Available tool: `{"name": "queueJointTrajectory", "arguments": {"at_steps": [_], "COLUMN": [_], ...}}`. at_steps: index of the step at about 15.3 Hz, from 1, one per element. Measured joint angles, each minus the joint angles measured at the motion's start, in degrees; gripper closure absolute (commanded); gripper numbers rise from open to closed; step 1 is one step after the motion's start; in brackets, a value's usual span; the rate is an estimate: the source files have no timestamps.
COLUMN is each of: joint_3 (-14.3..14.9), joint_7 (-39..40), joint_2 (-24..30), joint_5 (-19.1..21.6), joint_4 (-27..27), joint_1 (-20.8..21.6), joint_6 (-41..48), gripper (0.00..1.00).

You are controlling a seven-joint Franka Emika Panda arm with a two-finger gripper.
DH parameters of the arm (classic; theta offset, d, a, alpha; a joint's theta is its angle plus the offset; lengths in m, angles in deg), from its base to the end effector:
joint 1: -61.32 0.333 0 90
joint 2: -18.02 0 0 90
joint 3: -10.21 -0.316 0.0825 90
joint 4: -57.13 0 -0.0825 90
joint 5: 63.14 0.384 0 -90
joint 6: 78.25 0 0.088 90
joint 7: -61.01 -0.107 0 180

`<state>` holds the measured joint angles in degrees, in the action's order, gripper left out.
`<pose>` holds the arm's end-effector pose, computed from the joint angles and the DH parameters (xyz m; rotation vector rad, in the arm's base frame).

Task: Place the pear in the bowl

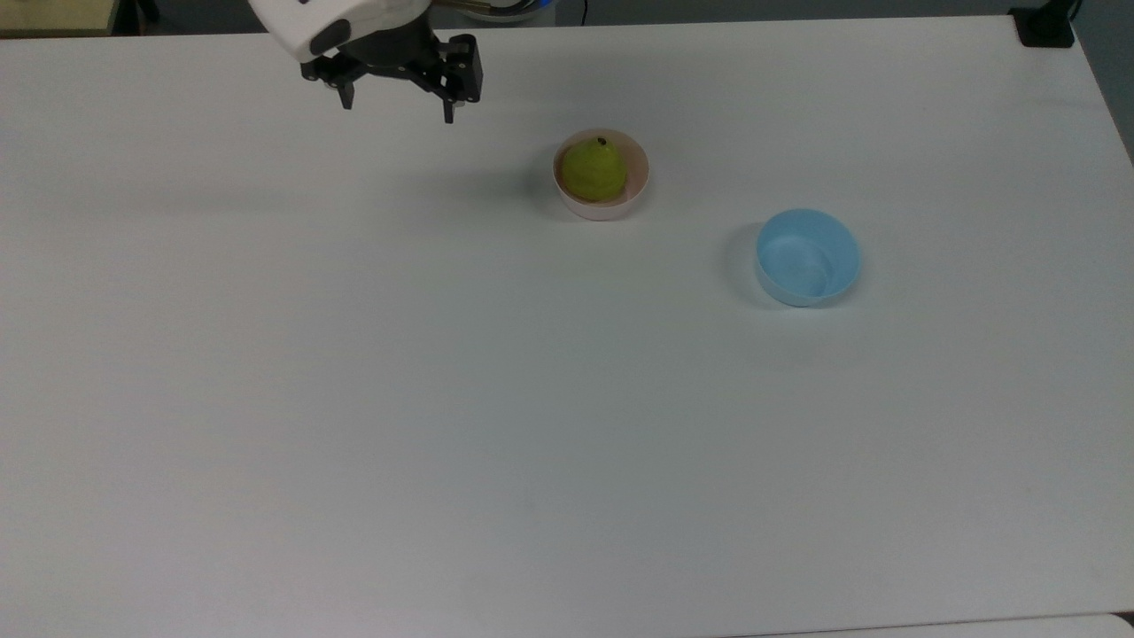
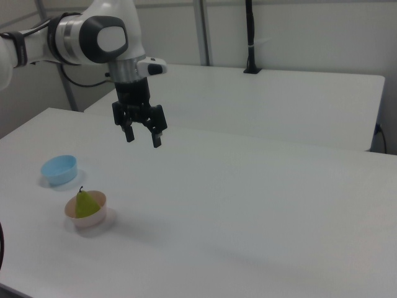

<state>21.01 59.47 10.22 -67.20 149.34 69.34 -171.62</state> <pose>0.5910 -0.0298 0.5347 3.0402 -0.1018 -0.1745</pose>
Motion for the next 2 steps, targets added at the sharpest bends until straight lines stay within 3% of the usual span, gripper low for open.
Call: {"name": "queueJointTrajectory", "arguments": {"at_steps": [2], "joint_3": [-3.66], "joint_7": [0.00], "joint_2": [0.00], "joint_5": [0.00], "joint_4": [-0.43], "joint_1": [-4.09], "joint_6": [0.00], "gripper": [0.00]}}
